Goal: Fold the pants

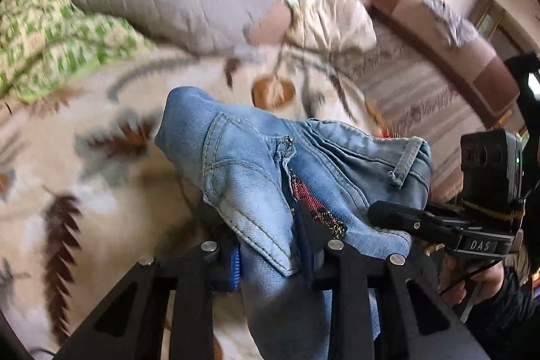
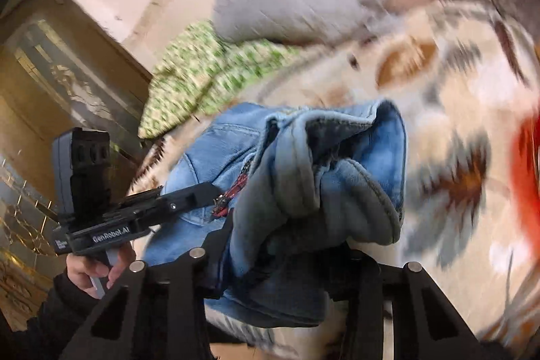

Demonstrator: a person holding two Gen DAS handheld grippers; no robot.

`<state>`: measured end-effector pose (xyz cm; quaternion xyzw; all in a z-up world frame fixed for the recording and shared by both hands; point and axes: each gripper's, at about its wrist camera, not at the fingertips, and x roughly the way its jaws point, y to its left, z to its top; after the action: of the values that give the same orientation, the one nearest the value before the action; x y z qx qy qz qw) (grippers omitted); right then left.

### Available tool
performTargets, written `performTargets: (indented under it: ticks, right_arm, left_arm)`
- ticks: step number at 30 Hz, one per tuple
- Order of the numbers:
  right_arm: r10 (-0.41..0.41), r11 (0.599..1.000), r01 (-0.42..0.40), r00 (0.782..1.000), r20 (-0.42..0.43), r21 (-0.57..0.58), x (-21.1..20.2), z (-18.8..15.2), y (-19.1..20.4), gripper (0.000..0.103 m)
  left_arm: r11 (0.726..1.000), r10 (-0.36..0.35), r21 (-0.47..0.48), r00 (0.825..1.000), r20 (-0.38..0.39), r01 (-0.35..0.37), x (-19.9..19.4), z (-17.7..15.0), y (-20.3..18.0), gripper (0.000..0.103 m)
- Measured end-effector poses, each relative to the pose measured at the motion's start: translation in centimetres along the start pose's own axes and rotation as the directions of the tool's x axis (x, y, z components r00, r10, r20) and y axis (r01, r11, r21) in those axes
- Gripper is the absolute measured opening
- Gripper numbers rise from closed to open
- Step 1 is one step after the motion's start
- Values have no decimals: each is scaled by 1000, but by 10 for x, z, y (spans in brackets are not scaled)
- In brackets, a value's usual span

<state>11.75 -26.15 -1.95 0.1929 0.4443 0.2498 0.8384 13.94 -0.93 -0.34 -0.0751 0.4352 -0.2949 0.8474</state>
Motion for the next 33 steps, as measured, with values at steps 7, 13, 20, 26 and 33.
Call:
performTargets:
  ticks: [7,13,20,26,33]
  right_arm:
    - [-22,990,38,993,116,-136,32,46,35,42]
    - [-103,993,99,993,-61,-61,115,27,-3,42]
    - [-128,991,132,982,-136,16,145,8,-35,71]
    - [-120,993,121,978,-171,-3,103,14,-33,73]
    - [-183,949,158,980,-72,-271,32,21,-1,79]
  left_arm:
    - [998,62,-21,995,80,-60,2,36,41,29]
    - [981,165,-72,969,-184,-181,89,-2,100,48]
    - [977,171,-102,971,-166,-189,92,-8,110,66]
    - [975,179,-112,979,-100,-189,46,-3,94,87]
    - [938,258,253,965,-45,-238,1,-32,30,89]
